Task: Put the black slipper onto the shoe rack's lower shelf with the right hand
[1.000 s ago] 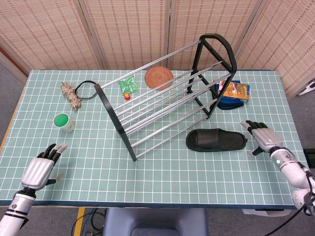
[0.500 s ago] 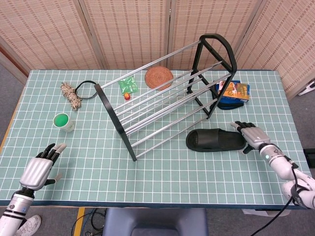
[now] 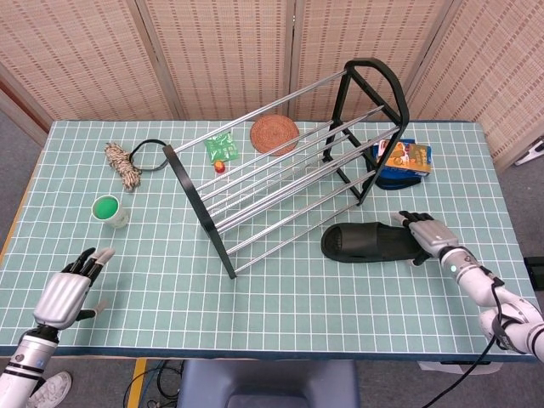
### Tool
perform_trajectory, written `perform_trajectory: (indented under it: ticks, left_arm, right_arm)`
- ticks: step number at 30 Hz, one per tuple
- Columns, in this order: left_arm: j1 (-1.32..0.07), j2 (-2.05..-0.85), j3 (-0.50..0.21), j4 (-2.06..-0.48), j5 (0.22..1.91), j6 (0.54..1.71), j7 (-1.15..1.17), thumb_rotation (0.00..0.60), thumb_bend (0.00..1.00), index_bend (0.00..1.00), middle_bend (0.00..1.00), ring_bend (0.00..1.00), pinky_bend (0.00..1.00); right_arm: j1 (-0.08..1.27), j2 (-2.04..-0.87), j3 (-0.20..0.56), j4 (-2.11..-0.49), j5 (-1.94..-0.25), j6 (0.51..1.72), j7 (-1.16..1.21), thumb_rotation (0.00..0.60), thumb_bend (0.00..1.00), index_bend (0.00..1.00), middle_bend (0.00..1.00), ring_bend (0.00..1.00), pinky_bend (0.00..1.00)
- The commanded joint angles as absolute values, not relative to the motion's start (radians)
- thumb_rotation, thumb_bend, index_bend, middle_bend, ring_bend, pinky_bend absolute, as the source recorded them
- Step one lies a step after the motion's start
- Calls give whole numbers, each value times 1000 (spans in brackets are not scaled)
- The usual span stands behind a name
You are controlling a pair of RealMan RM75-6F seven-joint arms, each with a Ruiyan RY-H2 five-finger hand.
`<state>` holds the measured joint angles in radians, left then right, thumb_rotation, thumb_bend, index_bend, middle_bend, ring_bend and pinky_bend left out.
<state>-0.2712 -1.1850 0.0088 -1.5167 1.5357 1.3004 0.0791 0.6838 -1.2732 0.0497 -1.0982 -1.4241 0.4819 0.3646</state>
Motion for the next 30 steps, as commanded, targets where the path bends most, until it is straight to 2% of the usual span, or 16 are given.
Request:
perform_trajectory:
  ticks: [1, 10, 14, 21, 30]
  left_arm:
    - [-270, -1183, 9, -1517, 1538, 1304, 73, 600, 262, 0, 115, 72, 293]
    - [-269, -1177, 11, -1517, 1549, 1311, 56, 600, 262, 0, 115, 72, 292]
    - [-268, -1175, 12, -1515, 1554, 1314, 50, 600, 262, 0, 115, 72, 293]
    - [-269, -1178, 13, -1512, 1558, 1313, 50, 600, 262, 0, 115, 71, 292]
    - [-270, -1181, 12, -1509, 1554, 1310, 56, 600, 262, 0, 114, 71, 293]
  right_arm:
    - [693, -1285, 42, -1083, -1432, 477, 377, 600, 169, 0, 0, 0, 0]
    - [719, -1316, 23, -1038, -1438, 446, 411, 600, 168, 3, 2, 0, 0]
    - [723, -1324, 22, -1028, -1436, 452, 415, 600, 168, 117, 83, 3, 33]
    - [717, -1325, 22, -1033, -1428, 486, 398, 600, 191, 303, 239, 133, 199]
    - [704, -1301, 27, -1069, -1399, 522, 347, 600, 198, 327, 262, 158, 223]
